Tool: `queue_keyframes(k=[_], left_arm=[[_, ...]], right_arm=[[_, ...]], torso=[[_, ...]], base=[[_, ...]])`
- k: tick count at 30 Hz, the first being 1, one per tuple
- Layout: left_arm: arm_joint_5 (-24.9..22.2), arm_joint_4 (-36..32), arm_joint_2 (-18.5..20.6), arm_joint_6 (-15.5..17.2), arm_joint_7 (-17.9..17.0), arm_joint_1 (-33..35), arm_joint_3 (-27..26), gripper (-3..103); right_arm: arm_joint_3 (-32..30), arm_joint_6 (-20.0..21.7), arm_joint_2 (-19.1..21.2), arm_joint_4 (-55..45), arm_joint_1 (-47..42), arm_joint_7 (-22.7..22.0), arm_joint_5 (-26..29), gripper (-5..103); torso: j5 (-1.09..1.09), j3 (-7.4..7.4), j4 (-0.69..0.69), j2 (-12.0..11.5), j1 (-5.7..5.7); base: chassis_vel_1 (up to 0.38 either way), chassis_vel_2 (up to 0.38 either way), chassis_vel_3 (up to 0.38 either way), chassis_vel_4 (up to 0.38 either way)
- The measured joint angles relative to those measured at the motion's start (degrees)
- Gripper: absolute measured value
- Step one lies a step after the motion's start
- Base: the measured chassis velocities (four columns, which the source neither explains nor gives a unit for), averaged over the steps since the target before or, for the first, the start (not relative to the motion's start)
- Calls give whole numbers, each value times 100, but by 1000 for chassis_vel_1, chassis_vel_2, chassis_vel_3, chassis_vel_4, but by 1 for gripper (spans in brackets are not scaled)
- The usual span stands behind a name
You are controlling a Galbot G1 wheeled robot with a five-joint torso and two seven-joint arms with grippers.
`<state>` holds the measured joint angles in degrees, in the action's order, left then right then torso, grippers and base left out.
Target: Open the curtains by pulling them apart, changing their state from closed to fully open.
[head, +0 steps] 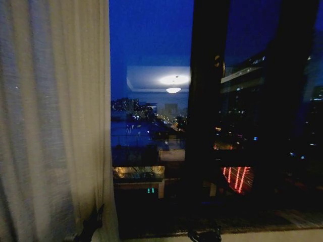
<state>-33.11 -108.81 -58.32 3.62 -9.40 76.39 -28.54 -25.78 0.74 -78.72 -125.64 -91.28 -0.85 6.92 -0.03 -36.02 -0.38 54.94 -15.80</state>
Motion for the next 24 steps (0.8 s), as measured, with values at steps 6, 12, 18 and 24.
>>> queue_keyframes(k=[6,12,18,24], left_arm=[[-7,13,27,-1,0,-18,-19,0],[-2,56,-34,-38,2,-49,-6,0],[-59,143,-250,-121,4,-145,-30,0],[-145,192,-647,-137,54,-274,-49,0]], right_arm=[[32,-1,-1,14,0,-5,-53,100],[22,-6,-1,42,10,-24,-49,100],[-5,-7,-2,92,48,-47,-20,100],[-35,-3,-1,163,140,-50,9,100]], torso=[[2,0,0,0,0],[3,0,0,0,-1],[3,0,1,0,-1],[2,0,0,0,-1]], base=[[133,125,-140,-156],[176,162,-178,-170],[148,133,-127,-127],[32,38,-42,-34]])
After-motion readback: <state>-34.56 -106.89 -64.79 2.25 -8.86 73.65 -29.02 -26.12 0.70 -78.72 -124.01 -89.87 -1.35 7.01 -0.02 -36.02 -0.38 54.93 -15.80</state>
